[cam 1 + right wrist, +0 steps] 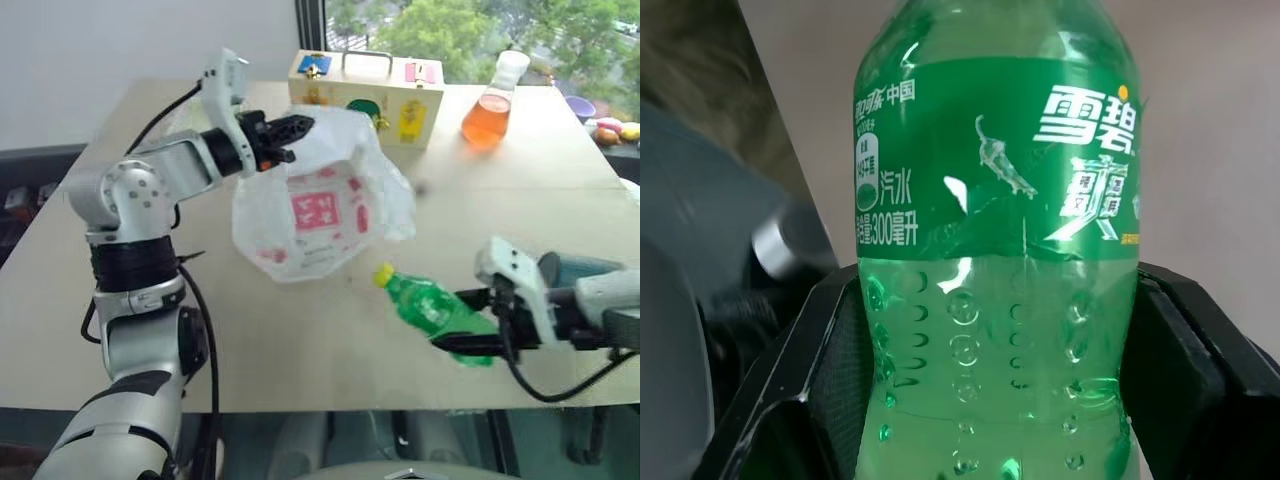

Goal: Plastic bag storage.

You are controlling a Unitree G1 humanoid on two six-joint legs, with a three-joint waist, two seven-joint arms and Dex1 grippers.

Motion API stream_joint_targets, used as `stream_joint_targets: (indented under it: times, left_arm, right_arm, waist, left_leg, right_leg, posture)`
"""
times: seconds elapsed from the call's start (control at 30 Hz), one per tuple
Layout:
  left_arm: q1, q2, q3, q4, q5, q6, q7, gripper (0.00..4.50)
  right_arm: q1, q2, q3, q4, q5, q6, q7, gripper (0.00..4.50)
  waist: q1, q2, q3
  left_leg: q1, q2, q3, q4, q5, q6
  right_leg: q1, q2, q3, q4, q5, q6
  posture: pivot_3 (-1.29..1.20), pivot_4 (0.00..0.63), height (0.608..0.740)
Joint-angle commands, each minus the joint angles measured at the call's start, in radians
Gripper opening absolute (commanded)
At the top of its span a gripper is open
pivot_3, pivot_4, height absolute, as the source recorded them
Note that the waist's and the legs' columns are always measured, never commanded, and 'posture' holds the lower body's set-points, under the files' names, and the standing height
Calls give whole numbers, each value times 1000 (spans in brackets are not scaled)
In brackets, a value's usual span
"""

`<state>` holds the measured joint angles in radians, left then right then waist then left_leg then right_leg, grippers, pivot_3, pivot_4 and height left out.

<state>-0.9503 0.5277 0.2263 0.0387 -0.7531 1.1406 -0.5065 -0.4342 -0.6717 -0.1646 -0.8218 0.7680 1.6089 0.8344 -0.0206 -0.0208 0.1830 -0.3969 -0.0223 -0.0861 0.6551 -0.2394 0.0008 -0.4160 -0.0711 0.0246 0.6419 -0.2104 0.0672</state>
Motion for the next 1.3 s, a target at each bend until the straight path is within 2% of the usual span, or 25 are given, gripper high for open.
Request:
stream_joint_targets:
  times: [0.03,0.17,0.3,0.43,0.53,0.63,0.73,0.83,0.9,1.0,1.03,1.2,1.3]
  left_arm:
    - [1,11,-8,-59,-23,-27,-59,0]
    - [30,36,-22,-123,-36,-16,-99,0]
    - [63,65,5,-203,-117,69,-119,0]
    - [114,112,59,-290,-282,225,-141,0]
    - [134,116,113,-297,-393,333,-100,0]
    - [145,104,142,-296,-454,408,-33,0]
    - [149,80,172,-285,-497,430,41,0]
    - [158,41,196,-272,-516,413,122,0]
    - [168,23,202,-268,-500,395,175,0]
    - [180,15,208,-267,-476,351,221,0]
    - [183,16,210,-265,-468,336,232,0]
    - [199,16,193,-255,-410,251,258,0]
    - [196,8,165,-241,-351,181,260,0]
  right_arm:
    - [-125,172,14,126,29,6,-236,2826]
    - [-253,440,40,330,-48,6,-495,2826]
    - [-316,623,-16,468,-131,6,-654,2826]
    - [-398,760,-174,577,-199,6,-761,2826]
    - [-465,821,-257,645,-217,4,-787,2826]
    - [-517,883,-311,718,-223,-34,-809,2826]
    - [-529,910,-305,789,-219,-114,-815,2826]
    - [-506,939,-225,857,-210,-250,-777,2826]
    - [-467,912,-103,873,-196,-293,-686,2826]
    - [-402,880,-2,845,-183,-301,-633,4308]
    - [-389,864,0,817,-164,-291,-620,4416]
    - [-345,793,-46,669,-104,-288,-628,4416]
    - [-322,662,-24,555,-76,-268,-564,4416]
  waist:
    - [-4,0,0]
    - [-15,1,0]
    - [-13,1,0]
    - [-20,1,0]
    - [-21,1,0]
    - [-23,1,0]
    - [-24,1,0]
    - [-27,1,0]
    - [-30,1,0]
    - [-46,1,-1]
    - [-47,1,-1]
    - [-41,1,-1]
    - [-34,1,-1]
  left_leg:
    - [0,0,0,0,0,0]
    - [0,0,-1,0,1,-1]
    - [-3,0,0,-2,3,-5]
    - [-10,-1,1,-3,3,-6]
    - [-18,-2,1,-1,4,-7]
    - [-17,-2,2,-2,4,-7]
    - [-16,-2,3,-2,4,-6]
    - [-16,-2,4,-2,4,-6]
    - [-16,-1,5,-2,4,-6]
    - [-16,-1,7,-2,5,-7]
    - [-16,-1,7,-2,5,-8]
    - [-16,-2,7,-1,6,-9]
    - [-16,-2,6,-1,6,-8]
  right_leg:
    - [0,0,1,0,0,0]
    - [-2,1,0,2,0,0]
    - [-6,0,1,4,0,-1]
    - [-16,-1,5,5,0,-1]
    - [-25,-1,4,11,0,-1]
    - [-25,0,5,12,0,-1]
    - [-26,0,6,14,0,-1]
    - [-27,0,7,17,0,-1]
    - [-29,0,9,19,0,-1]
    - [-30,0,11,20,0,-1]
    - [-30,0,11,20,0,-1]
    - [-30,0,11,19,0,-1]
    - [-30,0,11,19,1,-1]
  posture:
    - [0,150,740]
    - [0,150,740]
    - [0,150,740]
    - [0,150,740]
    - [0,150,740]
    - [0,150,740]
    - [0,150,740]
    - [0,150,740]
    - [0,150,740]
    - [0,150,740]
    - [0,150,740]
    - [0,150,740]
    - [0,150,740]
